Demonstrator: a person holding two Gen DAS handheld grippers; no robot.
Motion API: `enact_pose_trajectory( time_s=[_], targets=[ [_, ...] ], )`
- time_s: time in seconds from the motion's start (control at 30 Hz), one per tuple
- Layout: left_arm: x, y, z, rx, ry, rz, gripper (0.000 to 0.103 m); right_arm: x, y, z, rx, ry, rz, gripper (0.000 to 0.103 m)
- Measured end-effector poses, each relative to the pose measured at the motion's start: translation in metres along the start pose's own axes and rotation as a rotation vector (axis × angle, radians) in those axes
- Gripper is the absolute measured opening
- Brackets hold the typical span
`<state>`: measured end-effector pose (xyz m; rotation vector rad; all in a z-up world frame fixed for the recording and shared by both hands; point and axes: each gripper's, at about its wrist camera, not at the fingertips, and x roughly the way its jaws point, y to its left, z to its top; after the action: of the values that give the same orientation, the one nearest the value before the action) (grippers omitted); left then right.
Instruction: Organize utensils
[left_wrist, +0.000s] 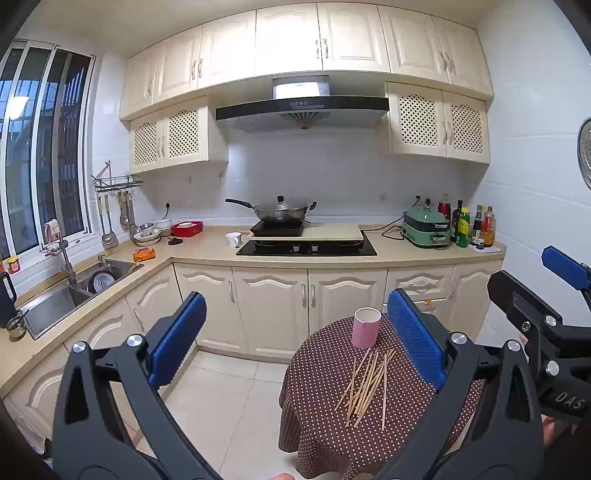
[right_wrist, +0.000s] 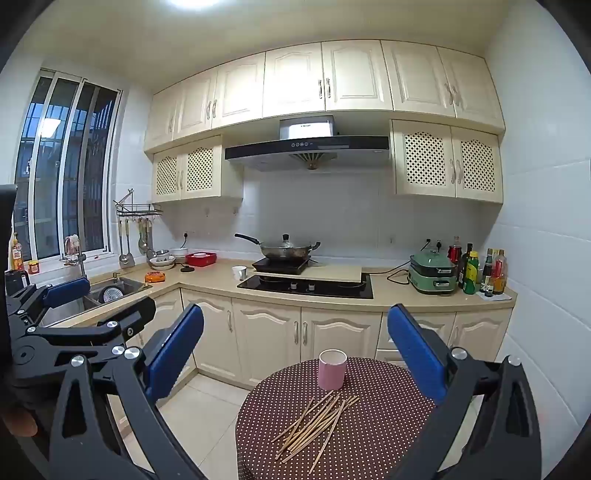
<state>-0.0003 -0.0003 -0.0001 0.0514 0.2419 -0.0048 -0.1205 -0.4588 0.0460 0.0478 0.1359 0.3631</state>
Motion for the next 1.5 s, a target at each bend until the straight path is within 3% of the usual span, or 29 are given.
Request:
enact_pose_trajectory(
  time_s=[1.5],
  targets=[
    [0.000,0.000,0.006,-0.001,-0.002,0.004,0.097,0.010,-0.001,-0.001,0.017,0.012,0.008,0.096]
  ],
)
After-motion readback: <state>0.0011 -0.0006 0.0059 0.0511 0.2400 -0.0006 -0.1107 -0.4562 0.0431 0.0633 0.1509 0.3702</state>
